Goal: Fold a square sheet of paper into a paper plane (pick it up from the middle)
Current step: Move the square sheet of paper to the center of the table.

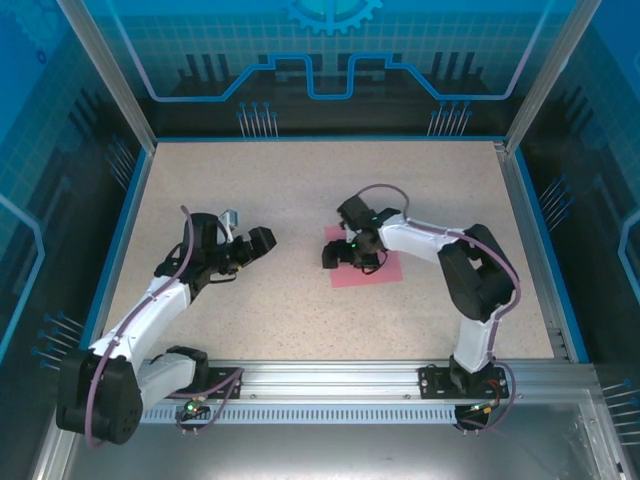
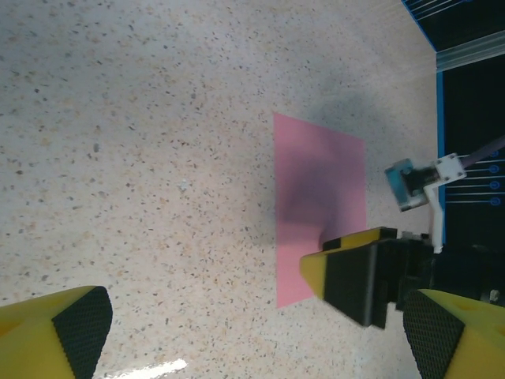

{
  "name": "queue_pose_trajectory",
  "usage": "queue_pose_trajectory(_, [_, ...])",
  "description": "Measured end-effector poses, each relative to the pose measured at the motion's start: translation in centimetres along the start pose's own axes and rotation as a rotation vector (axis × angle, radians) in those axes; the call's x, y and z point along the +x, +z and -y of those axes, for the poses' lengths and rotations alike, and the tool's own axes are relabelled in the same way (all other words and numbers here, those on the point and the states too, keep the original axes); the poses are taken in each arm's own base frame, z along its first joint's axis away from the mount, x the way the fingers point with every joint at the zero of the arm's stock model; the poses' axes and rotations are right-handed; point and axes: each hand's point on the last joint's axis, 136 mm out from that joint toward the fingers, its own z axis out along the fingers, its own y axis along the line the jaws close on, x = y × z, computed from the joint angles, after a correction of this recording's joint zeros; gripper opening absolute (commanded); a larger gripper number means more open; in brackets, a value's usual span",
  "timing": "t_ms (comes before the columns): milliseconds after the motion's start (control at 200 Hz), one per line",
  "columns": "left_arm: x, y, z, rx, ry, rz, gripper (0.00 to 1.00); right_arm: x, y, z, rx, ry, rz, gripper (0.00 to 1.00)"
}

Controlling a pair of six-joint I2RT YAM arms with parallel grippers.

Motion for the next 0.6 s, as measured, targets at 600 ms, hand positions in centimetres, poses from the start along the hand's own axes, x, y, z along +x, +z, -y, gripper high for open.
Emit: queue_pose_trajectory(600, [-0.1,0.4,0.3,0.011,0.022,0.01,0.98,-1.2,0.1,4.4,-0.092,0.152,0.084,0.87])
